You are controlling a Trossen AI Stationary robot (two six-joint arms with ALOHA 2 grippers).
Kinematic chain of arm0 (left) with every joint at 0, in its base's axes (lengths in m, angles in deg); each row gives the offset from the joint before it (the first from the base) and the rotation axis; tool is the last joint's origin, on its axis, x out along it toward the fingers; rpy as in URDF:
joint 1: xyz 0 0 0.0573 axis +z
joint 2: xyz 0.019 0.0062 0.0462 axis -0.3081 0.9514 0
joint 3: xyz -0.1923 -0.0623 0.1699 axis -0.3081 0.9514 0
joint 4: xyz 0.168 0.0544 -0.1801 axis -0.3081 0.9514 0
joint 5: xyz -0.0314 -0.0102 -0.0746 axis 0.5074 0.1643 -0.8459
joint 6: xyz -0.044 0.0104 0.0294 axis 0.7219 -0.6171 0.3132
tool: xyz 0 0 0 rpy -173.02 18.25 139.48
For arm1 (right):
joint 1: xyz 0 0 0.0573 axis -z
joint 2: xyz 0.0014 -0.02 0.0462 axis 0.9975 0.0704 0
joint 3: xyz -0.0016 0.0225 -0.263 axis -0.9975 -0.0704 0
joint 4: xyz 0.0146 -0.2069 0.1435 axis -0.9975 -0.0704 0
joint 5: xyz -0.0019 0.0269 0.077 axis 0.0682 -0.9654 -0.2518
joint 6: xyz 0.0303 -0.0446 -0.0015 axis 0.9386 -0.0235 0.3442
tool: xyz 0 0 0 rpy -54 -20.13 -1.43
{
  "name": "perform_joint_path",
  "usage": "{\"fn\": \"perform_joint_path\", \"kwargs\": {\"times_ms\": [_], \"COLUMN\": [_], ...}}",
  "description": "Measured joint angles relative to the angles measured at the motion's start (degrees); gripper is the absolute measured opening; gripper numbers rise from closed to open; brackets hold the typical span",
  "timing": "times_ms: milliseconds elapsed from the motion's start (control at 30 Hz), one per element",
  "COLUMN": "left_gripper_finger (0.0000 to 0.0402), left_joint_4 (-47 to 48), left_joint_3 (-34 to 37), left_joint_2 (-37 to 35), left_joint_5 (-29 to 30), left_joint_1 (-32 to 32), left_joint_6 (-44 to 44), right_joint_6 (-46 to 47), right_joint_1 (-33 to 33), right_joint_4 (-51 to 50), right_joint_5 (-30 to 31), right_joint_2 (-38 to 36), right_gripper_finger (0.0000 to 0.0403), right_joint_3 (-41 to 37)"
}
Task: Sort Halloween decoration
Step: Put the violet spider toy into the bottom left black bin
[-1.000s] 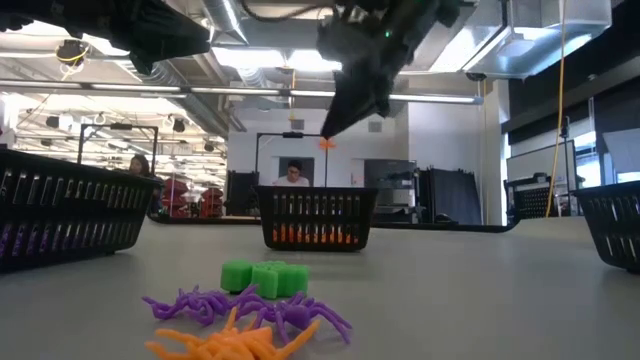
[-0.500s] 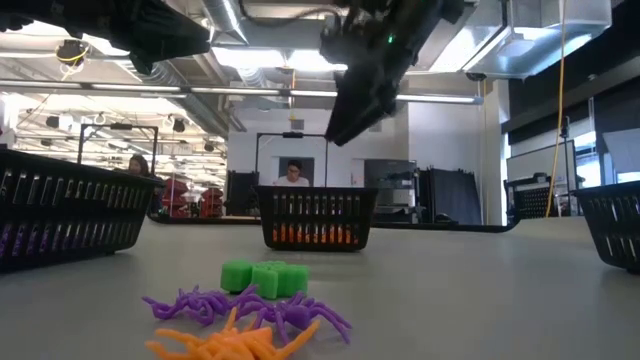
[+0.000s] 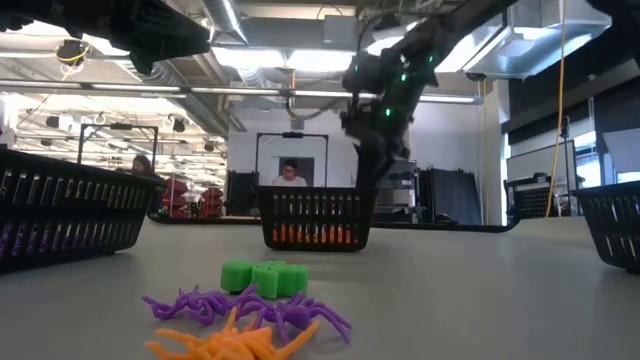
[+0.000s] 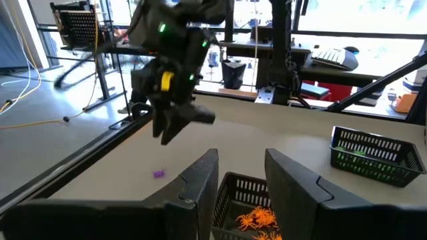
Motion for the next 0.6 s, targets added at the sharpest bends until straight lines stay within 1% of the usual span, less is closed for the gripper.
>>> {"fn": "perform_joint_path", "kwargs": {"times_ms": [133,367,600], "left_gripper_finger": [0.0115,0.0115,0.0115], "left_joint_4": [0.0,0.0,0.0], "left_joint_3": [0.0,0.0,0.0], "left_joint_2": [0.0,0.0,0.0], "left_joint_5": [0.0,0.0,0.0], "left_joint_1": [0.0,0.0,0.0], "left_joint_6": [0.0,0.0,0.0], "right_joint_6": [-0.6,-0.9,-1.0], "right_joint_1": [1.3,1.1,1.1], "right_joint_4": [-0.4,1.0,3.0], "right_joint_5": [-0.1,-0.7,-0.5], "right_joint_2": [4.1,9.5,10.6], "right_gripper_finger": [0.0131,0.0129,0.0129], "right_joint_3": [0.0,0.0,0.0]}}
